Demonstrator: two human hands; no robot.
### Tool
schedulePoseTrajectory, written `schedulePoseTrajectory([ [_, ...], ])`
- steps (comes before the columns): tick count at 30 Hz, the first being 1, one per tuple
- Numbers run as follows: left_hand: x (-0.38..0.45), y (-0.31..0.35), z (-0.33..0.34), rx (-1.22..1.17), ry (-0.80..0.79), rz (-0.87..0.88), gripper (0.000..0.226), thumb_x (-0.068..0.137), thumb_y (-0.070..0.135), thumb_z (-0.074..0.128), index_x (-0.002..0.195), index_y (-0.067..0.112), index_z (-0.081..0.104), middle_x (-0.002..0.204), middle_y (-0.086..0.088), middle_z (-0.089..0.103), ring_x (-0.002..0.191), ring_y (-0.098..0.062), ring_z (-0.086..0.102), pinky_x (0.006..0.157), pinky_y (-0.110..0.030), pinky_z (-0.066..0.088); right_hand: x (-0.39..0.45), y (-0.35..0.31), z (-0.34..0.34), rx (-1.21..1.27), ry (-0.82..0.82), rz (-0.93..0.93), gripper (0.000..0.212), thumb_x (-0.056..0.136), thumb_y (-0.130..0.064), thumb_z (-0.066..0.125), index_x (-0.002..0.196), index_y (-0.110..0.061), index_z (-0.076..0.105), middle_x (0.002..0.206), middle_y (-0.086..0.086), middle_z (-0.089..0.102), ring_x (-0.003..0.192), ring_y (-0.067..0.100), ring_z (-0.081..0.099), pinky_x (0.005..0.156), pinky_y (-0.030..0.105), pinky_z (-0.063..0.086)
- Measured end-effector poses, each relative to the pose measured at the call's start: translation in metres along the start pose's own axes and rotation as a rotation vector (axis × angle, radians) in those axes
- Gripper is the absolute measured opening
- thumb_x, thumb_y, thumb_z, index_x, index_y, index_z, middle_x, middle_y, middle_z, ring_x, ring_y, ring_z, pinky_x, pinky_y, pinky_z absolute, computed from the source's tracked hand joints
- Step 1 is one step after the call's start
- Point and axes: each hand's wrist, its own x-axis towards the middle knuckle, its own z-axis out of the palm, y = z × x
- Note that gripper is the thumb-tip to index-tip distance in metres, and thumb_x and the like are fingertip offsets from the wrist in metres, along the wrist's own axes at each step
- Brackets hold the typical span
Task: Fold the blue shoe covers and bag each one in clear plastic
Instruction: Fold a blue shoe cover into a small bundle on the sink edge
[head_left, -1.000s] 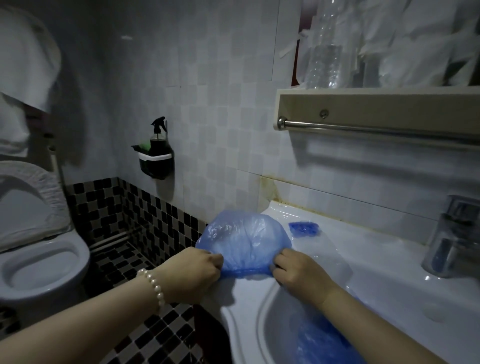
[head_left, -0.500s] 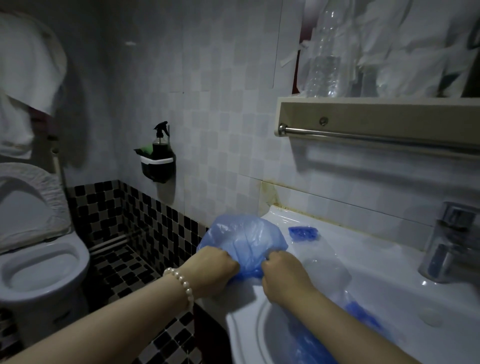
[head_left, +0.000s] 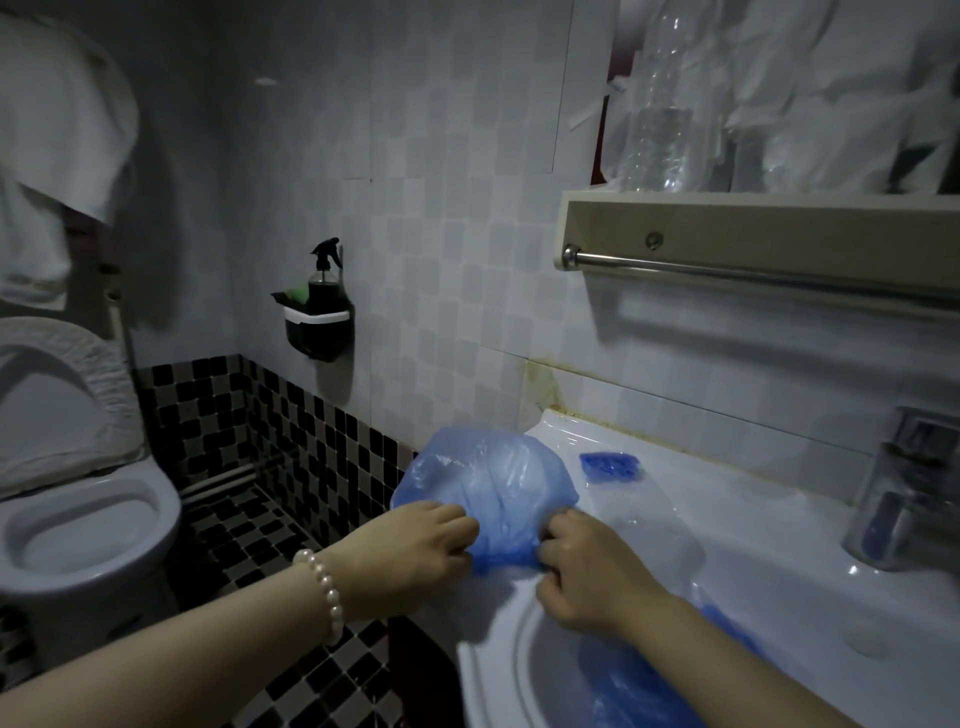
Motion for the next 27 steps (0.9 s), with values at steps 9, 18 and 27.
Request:
schedulePoseTrajectory([
  [9, 0.015, -0.011, 0.004, -0.264, -0.119, -0.234, 0.036, 0.061, 0.021, 0.06, 0.097, 0.022, 0.06, 0.097, 0.002, 0.056, 0.084, -0.02, 0.054, 0.072, -0.024, 0.041, 0.017, -0.019, 0.01, -0.136, 0.008, 0.144, 0.034, 0.026, -0.02, 0.088, 0.041, -0.016, 0.058, 0.045, -0.001, 0.049, 0.034, 0.017, 0.047, 0.031, 0.018, 0.03],
  [18, 0.006, -0.01, 0.019, -0.689, -0.191, -0.547, 0.054, 0.073, 0.005, 0.057, 0.123, 0.024, 0.058, 0.125, 0.009, 0.057, 0.116, -0.007, 0.05, 0.101, -0.022, 0.04, 0.019, -0.023, 0.006, -0.197, 0.263, -0.099, 0.05, 0.052, -0.01, 0.058, 0.098, -0.021, 0.043, 0.094, 0.002, 0.044, 0.075, 0.022, 0.048, 0.062, 0.028, 0.033],
  [27, 0.01, -0.012, 0.019, -0.754, -0.297, -0.54, 0.061, 0.077, 0.004, 0.055, 0.131, 0.031, 0.05, 0.133, 0.012, 0.052, 0.123, -0.006, 0.046, 0.104, -0.023, 0.039, 0.045, -0.022, -0.014, -0.215, -0.346, 0.023, 0.123, 0.068, -0.003, 0.066, 0.143, -0.026, -0.028, 0.149, 0.004, -0.038, 0.127, 0.021, -0.046, 0.112, 0.053, -0.016],
])
